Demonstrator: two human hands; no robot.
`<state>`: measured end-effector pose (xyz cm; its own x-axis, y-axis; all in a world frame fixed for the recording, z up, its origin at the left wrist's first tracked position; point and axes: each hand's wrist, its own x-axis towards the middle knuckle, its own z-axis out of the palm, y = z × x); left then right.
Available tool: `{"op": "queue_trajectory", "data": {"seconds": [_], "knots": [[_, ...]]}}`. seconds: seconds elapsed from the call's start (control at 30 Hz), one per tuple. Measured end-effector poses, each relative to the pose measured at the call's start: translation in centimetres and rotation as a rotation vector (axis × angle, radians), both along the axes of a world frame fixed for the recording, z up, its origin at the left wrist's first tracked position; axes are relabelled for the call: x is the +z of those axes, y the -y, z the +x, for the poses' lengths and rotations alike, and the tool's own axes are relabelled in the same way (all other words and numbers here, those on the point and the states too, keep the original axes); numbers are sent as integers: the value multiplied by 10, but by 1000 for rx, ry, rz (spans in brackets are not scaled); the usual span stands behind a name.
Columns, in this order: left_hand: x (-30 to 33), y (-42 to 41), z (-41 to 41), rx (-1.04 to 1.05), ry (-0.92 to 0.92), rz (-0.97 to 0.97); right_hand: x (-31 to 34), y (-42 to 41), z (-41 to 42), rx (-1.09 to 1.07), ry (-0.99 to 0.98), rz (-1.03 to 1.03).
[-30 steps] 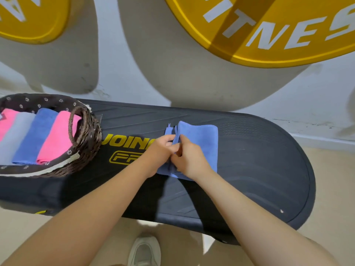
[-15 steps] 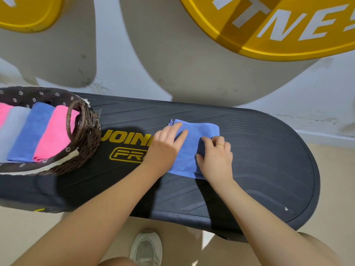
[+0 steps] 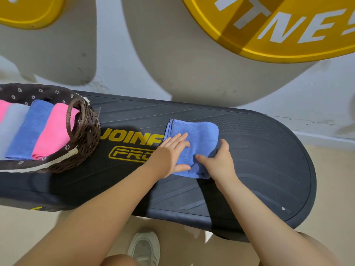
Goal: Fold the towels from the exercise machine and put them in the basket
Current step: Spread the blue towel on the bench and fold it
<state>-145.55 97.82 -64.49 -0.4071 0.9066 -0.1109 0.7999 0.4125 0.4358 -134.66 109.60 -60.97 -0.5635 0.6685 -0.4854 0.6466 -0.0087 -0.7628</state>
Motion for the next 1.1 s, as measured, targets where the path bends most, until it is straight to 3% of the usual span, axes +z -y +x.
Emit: {"op": "queue_trajectory", "data": {"seconds": [0.07,0.17,0.33,0.4,0.53,0.6,0.67,0.73,0.87,0.93,1.1], "knots": [[0,0,-3,22,94,-14,4,1,-1,2,-74,-23],[2,0,-10,72,347,7,10,13,-6,175,-113,189],[23,3,-26,555,1238,276,18,32,-20,332,-168,344],[29,0,-29,663,1326,348,16,39,-24,429,-152,391],[20,3,-26,664,957,469,11,52,-31,643,-46,367],[14,9,-27,530,645,466,13,56,-33,644,-85,333],[9,12,-29,336,326,288,11,58,-31,577,-123,435],[6,14,-29,219,141,76,0,62,-27,594,-82,606],[-5,16,-38,148,-184,-118,-24,67,-29,648,56,495],[-7,15,-45,121,-260,-243,-25,58,-41,650,108,500],[5,19,-56,10,-49,-314,-23,23,-79,580,145,460]]}}
